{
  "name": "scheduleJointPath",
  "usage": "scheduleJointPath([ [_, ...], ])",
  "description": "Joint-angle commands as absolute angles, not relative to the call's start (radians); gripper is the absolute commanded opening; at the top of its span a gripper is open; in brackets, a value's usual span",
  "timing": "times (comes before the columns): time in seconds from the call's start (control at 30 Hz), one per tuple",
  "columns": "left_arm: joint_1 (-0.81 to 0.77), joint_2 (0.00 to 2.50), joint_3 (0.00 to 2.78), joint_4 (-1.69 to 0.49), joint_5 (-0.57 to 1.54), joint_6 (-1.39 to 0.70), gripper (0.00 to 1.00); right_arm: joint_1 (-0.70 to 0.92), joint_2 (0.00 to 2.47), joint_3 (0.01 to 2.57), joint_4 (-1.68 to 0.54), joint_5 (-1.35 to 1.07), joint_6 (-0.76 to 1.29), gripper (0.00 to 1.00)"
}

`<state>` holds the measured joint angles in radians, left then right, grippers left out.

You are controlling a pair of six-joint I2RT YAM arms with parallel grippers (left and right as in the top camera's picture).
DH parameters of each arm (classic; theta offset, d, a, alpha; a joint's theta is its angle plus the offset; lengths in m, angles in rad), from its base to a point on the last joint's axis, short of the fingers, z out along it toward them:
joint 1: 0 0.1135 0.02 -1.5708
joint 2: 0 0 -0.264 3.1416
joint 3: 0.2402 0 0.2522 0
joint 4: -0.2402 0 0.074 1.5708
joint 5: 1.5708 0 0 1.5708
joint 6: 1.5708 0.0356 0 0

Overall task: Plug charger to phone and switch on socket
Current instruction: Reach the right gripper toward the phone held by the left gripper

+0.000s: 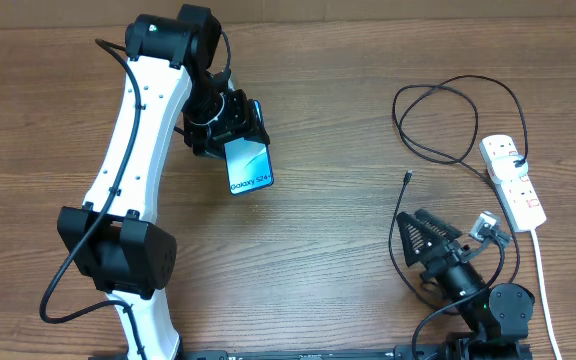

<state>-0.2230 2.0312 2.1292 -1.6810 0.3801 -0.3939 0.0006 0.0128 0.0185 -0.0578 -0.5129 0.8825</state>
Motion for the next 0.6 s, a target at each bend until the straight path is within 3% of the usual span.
scheduleJointPath([
  [0.0,-0.224,1.993,2.156,-1.666,0.382,-0.454,0.16,0.0,0.003,0.008,-0.007,-0.579,1.001,1.0],
  [0.17,-0.224,1.993,2.156,-1.638,0.384,-0.496,0.16,0.001,0.004,0.009,0.02,-0.67,0.702,0.94],
  [0.3,-0.224,1.993,2.156,-1.625,0.385,-0.516,0.16,0.001,0.042,0.041,-0.132,-0.675,0.548,0.98],
  [0.57,-0.229,1.993,2.156,-1.618,0.384,-0.577,0.15,0.001,0.265,0.212,-0.329,-0.56,0.432,1.0],
])
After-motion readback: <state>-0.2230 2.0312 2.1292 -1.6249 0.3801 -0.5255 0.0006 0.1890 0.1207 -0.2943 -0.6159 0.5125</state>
